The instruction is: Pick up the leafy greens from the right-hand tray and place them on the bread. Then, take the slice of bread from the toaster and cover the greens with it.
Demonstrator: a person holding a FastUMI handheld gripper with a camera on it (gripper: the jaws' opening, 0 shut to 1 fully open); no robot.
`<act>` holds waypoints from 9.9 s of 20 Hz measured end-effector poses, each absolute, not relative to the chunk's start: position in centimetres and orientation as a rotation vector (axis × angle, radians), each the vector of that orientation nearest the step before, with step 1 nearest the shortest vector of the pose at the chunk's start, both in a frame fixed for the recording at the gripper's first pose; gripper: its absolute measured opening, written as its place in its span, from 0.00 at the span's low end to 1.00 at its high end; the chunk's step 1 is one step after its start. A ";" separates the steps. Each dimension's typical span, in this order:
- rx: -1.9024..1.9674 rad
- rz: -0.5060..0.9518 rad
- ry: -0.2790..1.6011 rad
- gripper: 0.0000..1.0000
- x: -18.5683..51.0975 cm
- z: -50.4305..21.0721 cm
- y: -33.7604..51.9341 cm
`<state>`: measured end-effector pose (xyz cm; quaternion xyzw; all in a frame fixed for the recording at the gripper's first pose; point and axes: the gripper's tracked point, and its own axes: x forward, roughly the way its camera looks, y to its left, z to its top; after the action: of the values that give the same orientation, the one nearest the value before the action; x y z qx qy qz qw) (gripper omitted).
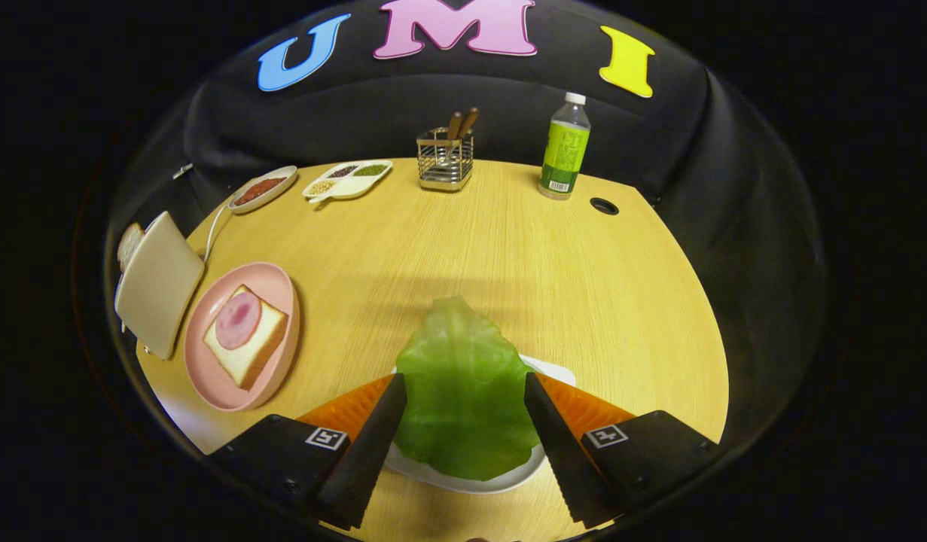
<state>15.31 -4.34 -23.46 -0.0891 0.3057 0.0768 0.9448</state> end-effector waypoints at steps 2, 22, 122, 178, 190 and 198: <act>-0.170 0.159 0.667 0.98 15.4 -24.7 -4.4; -0.130 0.202 0.694 0.08 15.7 -25.3 -4.5; -0.328 0.668 0.477 0.76 5.5 -14.7 51.0; 0.442 0.299 0.672 0.11 14.6 -17.2 19.4; 0.375 0.207 0.757 0.77 12.9 -21.1 16.6; 0.204 0.164 0.562 0.98 11.4 -15.2 14.3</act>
<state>11.39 14.27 -15.21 0.1002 0.2767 0.0807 0.9523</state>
